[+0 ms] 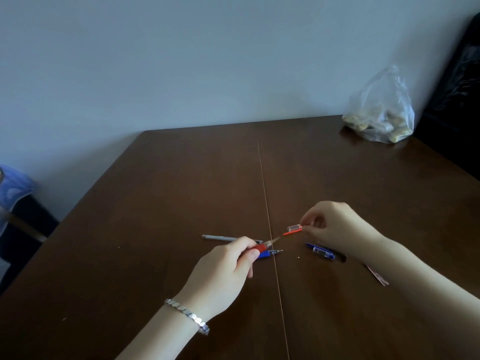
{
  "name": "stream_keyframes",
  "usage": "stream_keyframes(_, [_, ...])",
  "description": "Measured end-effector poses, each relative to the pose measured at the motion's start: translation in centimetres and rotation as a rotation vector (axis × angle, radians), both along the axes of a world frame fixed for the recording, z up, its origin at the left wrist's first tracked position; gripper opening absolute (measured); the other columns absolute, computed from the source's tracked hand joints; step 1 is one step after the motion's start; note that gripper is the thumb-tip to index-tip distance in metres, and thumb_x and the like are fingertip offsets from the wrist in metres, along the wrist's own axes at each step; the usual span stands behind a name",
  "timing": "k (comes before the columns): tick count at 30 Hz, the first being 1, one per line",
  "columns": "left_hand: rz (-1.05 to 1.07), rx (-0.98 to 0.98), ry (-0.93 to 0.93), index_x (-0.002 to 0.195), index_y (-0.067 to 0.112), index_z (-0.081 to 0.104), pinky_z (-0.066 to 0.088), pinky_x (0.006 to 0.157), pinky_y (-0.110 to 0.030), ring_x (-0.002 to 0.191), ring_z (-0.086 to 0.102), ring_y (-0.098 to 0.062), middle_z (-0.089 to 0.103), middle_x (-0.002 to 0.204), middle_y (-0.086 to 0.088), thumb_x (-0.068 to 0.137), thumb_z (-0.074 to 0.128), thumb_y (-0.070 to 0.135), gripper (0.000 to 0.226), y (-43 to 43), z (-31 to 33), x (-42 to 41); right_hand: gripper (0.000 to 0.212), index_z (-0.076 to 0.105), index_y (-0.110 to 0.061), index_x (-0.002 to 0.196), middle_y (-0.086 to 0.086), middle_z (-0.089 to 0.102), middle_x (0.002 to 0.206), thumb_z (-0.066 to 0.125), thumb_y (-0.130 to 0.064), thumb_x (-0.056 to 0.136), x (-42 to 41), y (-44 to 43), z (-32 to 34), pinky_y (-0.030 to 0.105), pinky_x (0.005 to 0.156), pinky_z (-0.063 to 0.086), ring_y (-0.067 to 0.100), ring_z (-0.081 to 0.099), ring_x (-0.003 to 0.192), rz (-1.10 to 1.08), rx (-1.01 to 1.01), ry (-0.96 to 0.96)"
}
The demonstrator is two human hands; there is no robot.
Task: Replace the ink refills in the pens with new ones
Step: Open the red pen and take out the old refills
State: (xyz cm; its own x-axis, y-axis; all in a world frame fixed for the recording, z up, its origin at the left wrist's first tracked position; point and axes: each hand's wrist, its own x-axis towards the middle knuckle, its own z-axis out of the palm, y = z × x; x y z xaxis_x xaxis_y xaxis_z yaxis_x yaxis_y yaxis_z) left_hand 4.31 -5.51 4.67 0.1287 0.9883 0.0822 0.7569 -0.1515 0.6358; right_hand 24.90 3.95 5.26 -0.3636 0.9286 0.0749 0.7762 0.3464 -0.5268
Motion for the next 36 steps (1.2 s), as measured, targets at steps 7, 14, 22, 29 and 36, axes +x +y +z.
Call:
stream_keyframes(7, [0.055, 0.015, 0.002, 0.109, 0.032, 0.051, 0.035, 0.049, -0.003, 0.066, 0.055, -0.002, 0.053, 0.069, 0.019, 0.092, 0.035, 0.038, 0.024, -0.3, 0.0, -0.3, 0.023, 0.064, -0.023, 0.099, -0.004, 0.062, 0.106, 0.053, -0.012, 0.082, -2.0, 1.1, -2.8, 0.025, 0.081, 0.049, 0.014, 0.058, 0.099, 0.077, -0.031, -0.214])
stream_keyframes(14, [0.061, 0.041, -0.019, 0.111, 0.033, 0.052, 0.04, 0.057, -0.004, 0.071, 0.057, -0.001, 0.054, 0.074, 0.021, 0.09, 0.041, 0.04, 0.025, -0.4, -0.5, 0.2, 0.012, 0.068, -0.026, 0.091, -0.018, 0.064, 0.072, 0.066, -0.027, 0.079, -1.3, -2.0, -0.5, 0.001, 0.056, 0.04, -0.012, 0.057, 0.065, 0.045, -0.039, 0.289])
stream_keyframes(22, [-0.061, 0.219, 0.052, 0.107, 0.033, 0.057, 0.048, 0.072, -0.013, 0.085, 0.06, -0.002, 0.067, 0.096, 0.015, 0.088, 0.047, 0.038, 0.022, -0.7, -0.6, 1.3, 0.017, 0.072, -0.033, 0.062, -0.017, 0.065, 0.051, 0.077, -0.017, 0.068, -0.4, -3.8, 1.3, 0.004, 0.051, 0.039, -0.007, 0.056, 0.051, 0.173, -0.201, 0.284])
stream_keyframes(29, [0.138, 0.201, 0.14, 0.112, 0.033, 0.054, 0.039, 0.058, -0.004, 0.08, 0.057, -0.002, 0.064, 0.094, 0.015, 0.088, 0.044, 0.038, 0.026, -0.2, -1.3, -2.2, 0.02, 0.065, -0.036, 0.072, -0.007, 0.068, 0.078, 0.067, -0.018, 0.078, 5.5, 1.8, 1.0, 0.012, 0.058, 0.039, -0.004, 0.056, 0.069, -0.202, 0.055, 0.124])
stream_keyframes(36, [0.163, 0.181, 0.164, 0.107, 0.028, 0.055, 0.038, 0.056, -0.006, 0.073, 0.053, -0.005, 0.051, 0.091, 0.014, 0.089, 0.047, 0.029, 0.02, 0.5, -1.2, -2.1, 0.016, 0.07, -0.012, 0.095, 0.008, 0.07, 0.097, 0.058, -0.015, 0.083, -0.1, 5.7, -3.8, 0.032, 0.077, 0.045, 0.022, 0.056, 0.095, -0.257, 0.128, 0.06])
